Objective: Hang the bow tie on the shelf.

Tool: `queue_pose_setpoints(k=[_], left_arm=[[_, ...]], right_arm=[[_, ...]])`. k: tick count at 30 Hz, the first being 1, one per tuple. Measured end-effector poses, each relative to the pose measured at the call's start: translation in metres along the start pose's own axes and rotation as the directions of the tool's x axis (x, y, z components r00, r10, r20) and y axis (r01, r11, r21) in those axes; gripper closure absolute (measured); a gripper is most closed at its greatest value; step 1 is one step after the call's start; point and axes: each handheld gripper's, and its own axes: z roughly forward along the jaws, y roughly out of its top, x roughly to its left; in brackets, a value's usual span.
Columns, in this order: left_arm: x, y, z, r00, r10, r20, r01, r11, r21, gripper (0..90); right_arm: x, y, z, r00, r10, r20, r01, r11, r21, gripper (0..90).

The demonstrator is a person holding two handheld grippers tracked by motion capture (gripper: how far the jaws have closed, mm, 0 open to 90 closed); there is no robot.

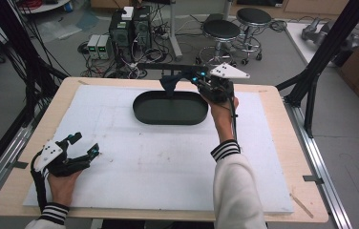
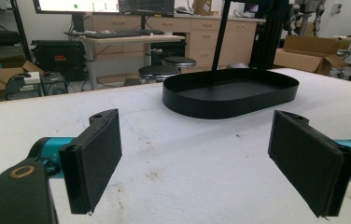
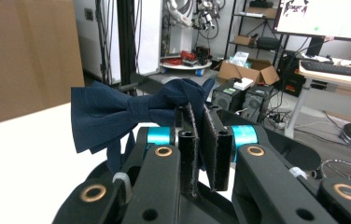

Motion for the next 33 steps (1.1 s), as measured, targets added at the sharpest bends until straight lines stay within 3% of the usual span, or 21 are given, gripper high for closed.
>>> queue_pose_setpoints(k=[5, 13, 22, 33], left_arm=[[0.0, 0.0, 0.0, 1.0, 0.0, 0.001, 0.0, 1.0, -0.001, 17.7], [0.0, 0.0, 0.0, 1.0, 0.001, 0.001, -0.001, 1.0, -0.002, 17.7], [0.001, 0.0, -0.001, 1.0, 0.0, 0.003, 0.0, 1.0, -0.001, 17.7], [0.001, 0.0, -0.001, 1.0, -0.004, 0.004, 0.004, 1.0, -0.003, 17.7]], right_arm=[[-0.001, 0.005, 0.002, 0.9998, 0.021, 0.005, -0.021, 1.0, -0.014, 85.3], [-0.004, 0.015, 0.006, 0.9973, 0.012, 0.073, -0.008, 0.999, -0.047, 85.3], [-0.006, 0.01, 0.014, 0.9822, 0.039, 0.184, -0.03, 0.998, -0.052, 85.3], [-0.015, 0.007, 0.012, 0.9651, 0.056, 0.256, -0.045, 0.998, -0.049, 85.3]])
